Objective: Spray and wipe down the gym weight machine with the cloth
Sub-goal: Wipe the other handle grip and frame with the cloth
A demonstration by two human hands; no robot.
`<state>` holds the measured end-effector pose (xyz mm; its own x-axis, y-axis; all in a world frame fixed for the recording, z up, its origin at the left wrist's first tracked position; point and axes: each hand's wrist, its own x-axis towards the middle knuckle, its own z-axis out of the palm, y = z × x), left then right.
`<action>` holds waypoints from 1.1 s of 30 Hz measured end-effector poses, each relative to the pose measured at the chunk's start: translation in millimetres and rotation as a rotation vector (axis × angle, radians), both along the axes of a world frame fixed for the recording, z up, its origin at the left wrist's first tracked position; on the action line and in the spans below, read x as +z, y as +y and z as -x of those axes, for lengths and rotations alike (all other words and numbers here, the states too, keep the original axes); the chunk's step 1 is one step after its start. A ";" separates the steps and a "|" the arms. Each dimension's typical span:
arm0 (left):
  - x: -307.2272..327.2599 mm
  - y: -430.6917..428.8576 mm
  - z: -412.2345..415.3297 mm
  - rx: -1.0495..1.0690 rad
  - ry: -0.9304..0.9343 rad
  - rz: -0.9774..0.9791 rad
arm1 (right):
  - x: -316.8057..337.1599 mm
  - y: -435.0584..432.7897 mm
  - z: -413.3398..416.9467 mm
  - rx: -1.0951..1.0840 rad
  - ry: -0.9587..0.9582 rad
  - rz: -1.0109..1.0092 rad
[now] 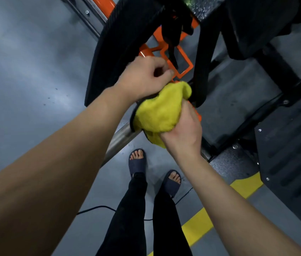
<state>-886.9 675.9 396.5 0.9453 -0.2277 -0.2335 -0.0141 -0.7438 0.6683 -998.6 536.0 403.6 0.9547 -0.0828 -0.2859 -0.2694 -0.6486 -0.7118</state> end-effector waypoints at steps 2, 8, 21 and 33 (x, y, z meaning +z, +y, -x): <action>-5.4 -6.4 -0.1 0.105 0.106 -0.004 | 0.3 12.5 -21.3 0.059 0.047 0.182; -15.6 -14.7 12.9 0.399 -0.002 0.106 | -8.5 0.2 -1.4 0.005 0.090 0.169; -31.5 7.2 -4.7 0.601 0.243 0.358 | -6.0 -3.8 7.5 -0.229 0.131 -0.027; -34.8 15.5 -10.0 0.636 0.329 0.433 | -33.7 -36.4 26.9 -0.200 0.233 -0.182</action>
<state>-876.9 691.4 361.7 0.8227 0.1935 -0.5346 0.5674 -0.2205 0.7934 -1025.5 499.6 369.9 0.8320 -0.1890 -0.5215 -0.5471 -0.4348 -0.7153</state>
